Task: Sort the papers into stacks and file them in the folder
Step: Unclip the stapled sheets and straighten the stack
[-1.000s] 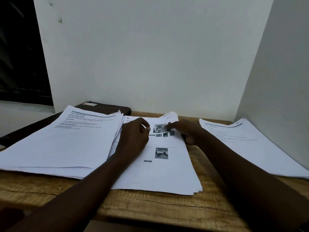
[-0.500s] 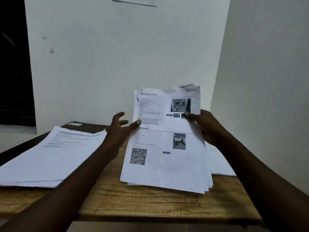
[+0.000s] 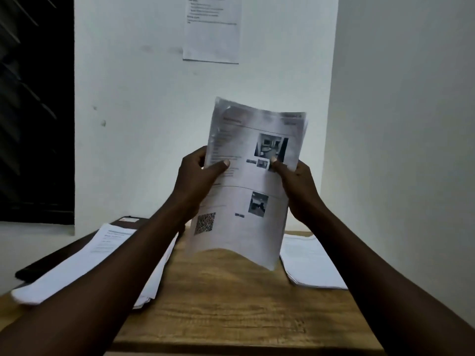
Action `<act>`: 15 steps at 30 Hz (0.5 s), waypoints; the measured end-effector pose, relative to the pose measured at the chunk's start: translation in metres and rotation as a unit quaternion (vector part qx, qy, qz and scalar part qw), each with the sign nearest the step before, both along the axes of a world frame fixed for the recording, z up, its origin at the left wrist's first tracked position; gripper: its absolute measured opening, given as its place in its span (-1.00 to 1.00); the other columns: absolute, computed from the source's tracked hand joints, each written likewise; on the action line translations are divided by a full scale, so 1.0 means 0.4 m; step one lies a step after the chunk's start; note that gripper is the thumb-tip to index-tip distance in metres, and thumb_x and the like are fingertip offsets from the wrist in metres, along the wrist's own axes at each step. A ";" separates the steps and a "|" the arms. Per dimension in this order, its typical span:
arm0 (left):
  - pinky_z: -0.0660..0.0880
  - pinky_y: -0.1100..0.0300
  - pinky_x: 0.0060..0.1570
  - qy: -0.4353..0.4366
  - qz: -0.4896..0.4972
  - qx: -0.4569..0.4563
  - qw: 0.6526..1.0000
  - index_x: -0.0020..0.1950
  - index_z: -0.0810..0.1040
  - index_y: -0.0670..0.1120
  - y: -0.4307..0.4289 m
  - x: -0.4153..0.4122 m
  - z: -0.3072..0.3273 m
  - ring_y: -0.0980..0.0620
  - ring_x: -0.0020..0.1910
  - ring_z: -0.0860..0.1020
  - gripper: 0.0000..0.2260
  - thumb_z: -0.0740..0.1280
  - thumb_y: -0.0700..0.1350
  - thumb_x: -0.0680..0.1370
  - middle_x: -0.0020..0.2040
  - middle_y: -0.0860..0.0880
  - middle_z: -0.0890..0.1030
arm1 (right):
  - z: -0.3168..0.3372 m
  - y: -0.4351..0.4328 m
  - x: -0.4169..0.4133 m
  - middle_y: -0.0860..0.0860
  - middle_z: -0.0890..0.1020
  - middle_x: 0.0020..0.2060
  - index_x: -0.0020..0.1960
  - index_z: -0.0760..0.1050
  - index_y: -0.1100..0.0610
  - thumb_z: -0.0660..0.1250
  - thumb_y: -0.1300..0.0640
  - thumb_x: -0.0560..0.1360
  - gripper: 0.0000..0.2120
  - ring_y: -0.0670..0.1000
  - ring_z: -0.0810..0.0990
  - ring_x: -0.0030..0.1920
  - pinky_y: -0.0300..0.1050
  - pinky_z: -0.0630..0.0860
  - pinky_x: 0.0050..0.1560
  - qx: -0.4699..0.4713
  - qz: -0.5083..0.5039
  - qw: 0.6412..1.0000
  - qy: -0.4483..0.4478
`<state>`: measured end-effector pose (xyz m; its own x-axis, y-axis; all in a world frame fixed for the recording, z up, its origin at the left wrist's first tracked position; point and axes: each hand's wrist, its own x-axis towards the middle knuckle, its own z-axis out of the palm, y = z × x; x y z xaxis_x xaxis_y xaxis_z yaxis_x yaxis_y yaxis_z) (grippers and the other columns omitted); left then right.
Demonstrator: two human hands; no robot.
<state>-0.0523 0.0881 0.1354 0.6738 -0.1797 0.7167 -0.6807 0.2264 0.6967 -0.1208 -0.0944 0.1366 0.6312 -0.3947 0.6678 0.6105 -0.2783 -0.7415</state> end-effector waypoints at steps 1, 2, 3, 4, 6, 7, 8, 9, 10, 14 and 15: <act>0.64 0.19 -0.14 0.014 -0.005 0.001 1.000 -0.02 0.62 0.02 0.007 0.003 -0.010 0.10 -0.16 0.69 -0.86 0.45 -0.21 0.51 -0.07 0.02 0.71 | 0.000 0.001 0.000 -0.02 0.69 -0.08 0.10 0.59 0.09 0.38 0.10 0.53 -0.84 -0.07 0.67 -0.11 -0.16 0.58 -0.11 -0.016 -0.006 1.000 0.004; 0.63 0.21 -0.14 0.032 -0.013 0.001 0.999 -0.01 0.62 0.01 0.013 0.008 -0.024 0.10 -0.15 0.69 -0.85 0.47 -0.20 0.49 -0.06 0.02 0.71 | -0.004 -0.002 0.000 -0.02 0.69 -0.12 0.07 0.59 0.09 0.41 0.10 0.51 -0.85 -0.09 0.67 -0.17 -0.15 0.58 -0.16 -0.030 -0.009 0.999 0.011; 0.63 0.21 -0.14 0.050 -0.023 0.000 0.998 0.00 0.63 -0.01 0.018 0.017 -0.038 0.10 -0.14 0.70 -0.85 0.48 -0.20 0.48 -0.06 0.02 0.71 | -0.008 -0.004 0.000 0.00 0.68 -0.15 0.04 0.58 0.09 0.42 0.11 0.50 -0.87 -0.08 0.67 -0.20 -0.13 0.60 -0.19 -0.039 -0.008 0.999 0.018; 0.63 0.21 -0.13 0.065 -0.032 0.004 0.997 0.01 0.64 -0.02 0.021 0.025 -0.054 0.08 -0.12 0.70 -0.84 0.48 -0.20 0.48 -0.05 0.01 0.72 | -0.015 -0.007 0.002 0.02 0.68 -0.14 0.02 0.58 0.08 0.42 0.11 0.50 -0.89 -0.06 0.67 -0.18 -0.08 0.62 -0.17 -0.045 -0.006 0.999 0.024; 0.64 0.17 -0.10 0.093 -0.043 0.015 0.995 0.06 0.64 -0.08 0.024 0.039 -0.082 0.02 -0.10 0.70 -0.82 0.47 -0.21 0.48 -0.02 -0.04 0.72 | -0.028 -0.013 0.010 0.04 0.69 -0.12 0.00 0.57 0.05 0.41 0.12 0.51 -0.92 -0.03 0.67 -0.15 -0.07 0.60 -0.15 -0.049 -0.004 0.998 0.033; 0.65 0.14 -0.09 0.109 -0.047 0.015 0.993 0.08 0.63 -0.11 0.025 0.047 -0.095 0.00 -0.09 0.69 -0.82 0.46 -0.22 0.49 -0.02 -0.07 0.71 | -0.035 -0.016 0.016 0.01 0.68 -0.12 -0.01 0.57 0.03 0.41 0.12 0.51 -0.93 -0.05 0.66 -0.15 -0.11 0.59 -0.17 -0.051 -0.007 0.998 0.040; 0.65 0.13 -0.08 0.124 -0.050 0.013 0.991 0.08 0.62 -0.13 0.024 0.053 -0.106 -0.03 -0.09 0.69 -0.82 0.46 -0.22 0.49 -0.02 -0.08 0.71 | -0.042 -0.017 0.022 -0.01 0.68 -0.12 -0.02 0.57 0.00 0.41 0.12 0.51 -0.93 -0.07 0.66 -0.15 -0.15 0.56 -0.17 -0.053 -0.009 0.997 0.047; 0.65 0.13 -0.09 0.137 -0.053 0.011 0.989 0.08 0.62 -0.13 0.024 0.058 -0.116 -0.04 -0.09 0.68 -0.83 0.45 -0.22 0.49 -0.03 -0.08 0.71 | -0.049 -0.016 0.026 -0.03 0.68 -0.12 -0.03 0.57 -0.02 0.41 0.12 0.51 -0.93 -0.09 0.65 -0.16 -0.20 0.53 -0.19 -0.054 -0.008 0.997 0.054; 0.65 0.15 -0.12 0.145 -0.057 0.009 0.988 0.07 0.63 -0.13 0.022 0.062 -0.123 -0.03 -0.09 0.69 -0.84 0.45 -0.22 0.50 -0.04 -0.08 0.71 | -0.054 -0.014 0.029 -0.05 0.68 -0.14 -0.03 0.57 -0.03 0.41 0.12 0.51 -0.92 -0.14 0.64 -0.19 -0.26 0.51 -0.22 -0.059 -0.005 0.997 0.057; 0.66 0.11 -0.15 0.173 -0.063 -0.024 0.983 0.04 0.63 -0.11 0.022 0.071 -0.119 -0.02 -0.14 0.70 -0.88 0.43 -0.24 0.52 -0.05 -0.09 0.72 | -0.059 -0.014 0.031 -0.03 0.69 -0.10 -0.02 0.58 -0.03 0.41 0.13 0.50 -0.91 -0.11 0.65 -0.15 -0.27 0.51 -0.24 -0.052 -0.005 0.997 0.048; 0.66 0.07 -0.12 0.178 -0.066 -0.031 0.981 0.06 0.63 -0.13 0.023 0.073 -0.115 -0.05 -0.13 0.70 -0.87 0.42 -0.24 0.52 -0.04 -0.10 0.71 | -0.058 -0.016 0.031 0.01 0.70 -0.06 -0.01 0.58 -0.02 0.41 0.13 0.50 -0.91 -0.03 0.67 -0.09 -0.19 0.55 -0.17 -0.049 -0.004 0.998 0.043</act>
